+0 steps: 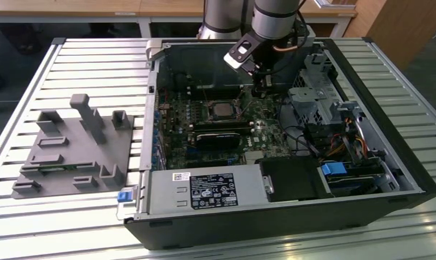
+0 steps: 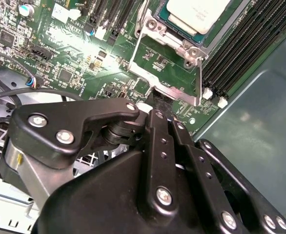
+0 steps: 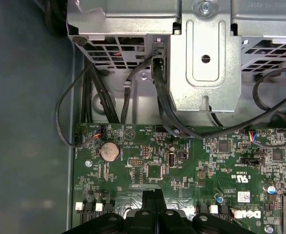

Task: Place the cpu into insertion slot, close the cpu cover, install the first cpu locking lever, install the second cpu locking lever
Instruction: 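Close the cpu cover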

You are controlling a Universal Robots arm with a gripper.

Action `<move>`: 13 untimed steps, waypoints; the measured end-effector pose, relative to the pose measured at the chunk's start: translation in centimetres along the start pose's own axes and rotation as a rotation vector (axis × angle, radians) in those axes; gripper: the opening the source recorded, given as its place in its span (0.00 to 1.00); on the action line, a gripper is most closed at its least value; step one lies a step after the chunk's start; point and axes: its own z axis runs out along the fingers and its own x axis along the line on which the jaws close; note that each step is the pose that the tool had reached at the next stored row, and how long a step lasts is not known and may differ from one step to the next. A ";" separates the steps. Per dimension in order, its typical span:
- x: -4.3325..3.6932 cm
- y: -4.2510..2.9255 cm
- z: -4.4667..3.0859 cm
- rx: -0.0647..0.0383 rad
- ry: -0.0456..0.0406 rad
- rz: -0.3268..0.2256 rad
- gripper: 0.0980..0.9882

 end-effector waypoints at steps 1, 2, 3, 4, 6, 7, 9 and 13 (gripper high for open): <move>0.00 0.00 0.00 0.000 0.0000 0.000 0.01; 0.00 -0.04 0.00 0.000 0.0000 0.000 0.01; 0.00 -0.10 0.00 0.000 0.0000 0.000 0.01; 0.00 -0.10 0.00 0.000 0.0000 0.000 0.01; 0.00 -0.15 -0.01 0.000 0.0000 0.000 0.01; 0.00 -0.16 0.00 0.000 0.0000 0.000 0.01; 0.00 -0.23 -0.01 0.000 0.0000 0.000 0.01; 0.00 -0.43 -0.02 0.000 0.0000 0.000 0.01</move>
